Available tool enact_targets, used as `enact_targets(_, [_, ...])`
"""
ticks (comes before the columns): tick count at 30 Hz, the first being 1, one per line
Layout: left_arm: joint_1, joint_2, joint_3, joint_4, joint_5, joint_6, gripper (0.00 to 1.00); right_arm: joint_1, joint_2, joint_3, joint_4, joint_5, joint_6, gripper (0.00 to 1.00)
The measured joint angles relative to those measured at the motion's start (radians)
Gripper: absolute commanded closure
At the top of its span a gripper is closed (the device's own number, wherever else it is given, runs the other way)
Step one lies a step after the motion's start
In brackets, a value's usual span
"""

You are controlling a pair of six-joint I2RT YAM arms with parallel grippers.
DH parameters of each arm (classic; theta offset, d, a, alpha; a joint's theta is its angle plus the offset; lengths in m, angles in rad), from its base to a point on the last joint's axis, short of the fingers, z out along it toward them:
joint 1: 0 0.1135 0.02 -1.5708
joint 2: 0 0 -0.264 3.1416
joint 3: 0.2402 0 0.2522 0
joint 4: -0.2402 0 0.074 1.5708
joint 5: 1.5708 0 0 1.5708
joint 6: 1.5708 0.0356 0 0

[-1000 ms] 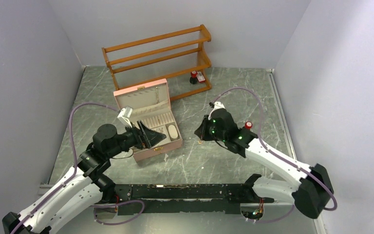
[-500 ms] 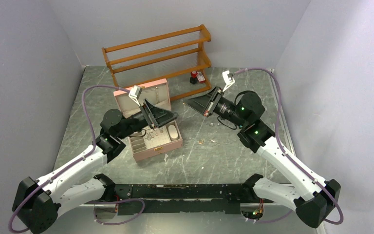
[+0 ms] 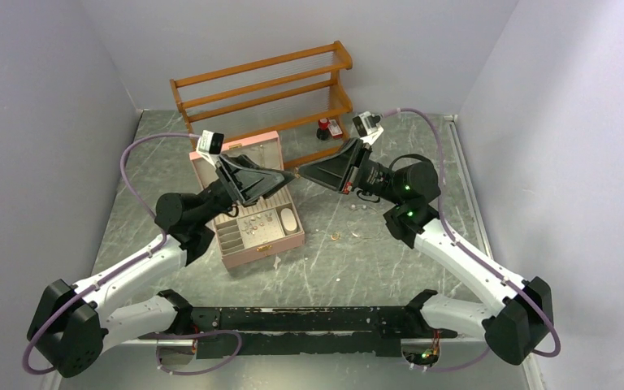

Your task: Organize the mixed jewelry

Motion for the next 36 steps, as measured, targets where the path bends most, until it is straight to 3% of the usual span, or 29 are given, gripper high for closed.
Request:
enact_targets(8, [-0.003,0.015,0.015,0.032,0.023,-0.015,0.48,0.009,0.032,-0.030,0.146,-0.035,0.125,1.00])
enact_targets(15, [-0.009,0.053,0.034,0.087,0.046,-0.039,0.62,0.020,0.057,-0.034,0.209,-0.042,0.169,1.00])
enact_targets(29, [-0.016,0.066,0.034,0.122,0.088,-0.049,0.61,0.021,0.087,-0.058,0.274,-0.041,0.212,1.00])
enact_targets(36, [-0.016,0.077,0.034,0.133,0.097,-0.057,0.86,0.022,0.098,-0.059,0.301,-0.040,0.228,1.00])
